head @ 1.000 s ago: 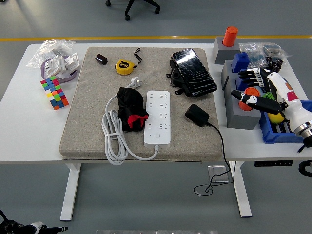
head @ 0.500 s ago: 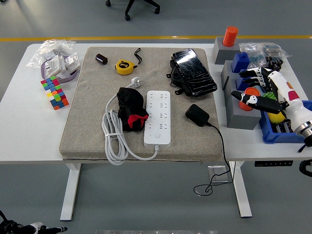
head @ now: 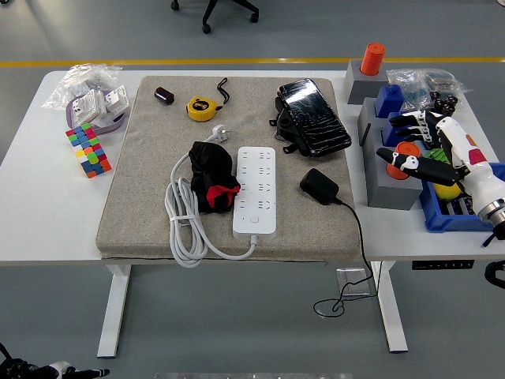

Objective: Pull the plug out and thorw away

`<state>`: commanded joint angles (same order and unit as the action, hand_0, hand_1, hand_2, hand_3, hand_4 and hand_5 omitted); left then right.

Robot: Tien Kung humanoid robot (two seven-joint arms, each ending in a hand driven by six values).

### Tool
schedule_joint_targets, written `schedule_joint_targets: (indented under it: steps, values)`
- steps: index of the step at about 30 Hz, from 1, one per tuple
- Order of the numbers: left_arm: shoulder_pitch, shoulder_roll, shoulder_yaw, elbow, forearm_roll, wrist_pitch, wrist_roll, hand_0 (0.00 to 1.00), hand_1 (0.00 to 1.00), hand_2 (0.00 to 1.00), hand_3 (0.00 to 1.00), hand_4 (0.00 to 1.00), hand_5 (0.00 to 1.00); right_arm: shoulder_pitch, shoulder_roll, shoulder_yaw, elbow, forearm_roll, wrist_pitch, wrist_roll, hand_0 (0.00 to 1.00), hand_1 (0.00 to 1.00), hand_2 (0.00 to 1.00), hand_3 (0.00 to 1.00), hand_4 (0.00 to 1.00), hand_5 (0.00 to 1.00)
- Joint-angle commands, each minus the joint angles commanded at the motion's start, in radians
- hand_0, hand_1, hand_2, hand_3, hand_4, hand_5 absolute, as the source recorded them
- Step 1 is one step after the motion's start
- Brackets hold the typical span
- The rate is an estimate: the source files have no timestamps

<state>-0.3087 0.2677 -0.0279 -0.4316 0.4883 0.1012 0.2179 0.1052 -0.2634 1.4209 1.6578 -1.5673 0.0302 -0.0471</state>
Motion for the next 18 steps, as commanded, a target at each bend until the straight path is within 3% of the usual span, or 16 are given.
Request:
schedule_joint_targets:
  steps: [18]
  values:
    - [-0.004,-0.003,-0.007,0.001,0.0,0.001,-0.001,0.544,0.681,0.704,0.686,0.874,0.595,0.0,0.001,0.002,0.015,-0.002,-0.01,-0.007,0.678,0.677,0.699,0.63,0.998,0.424]
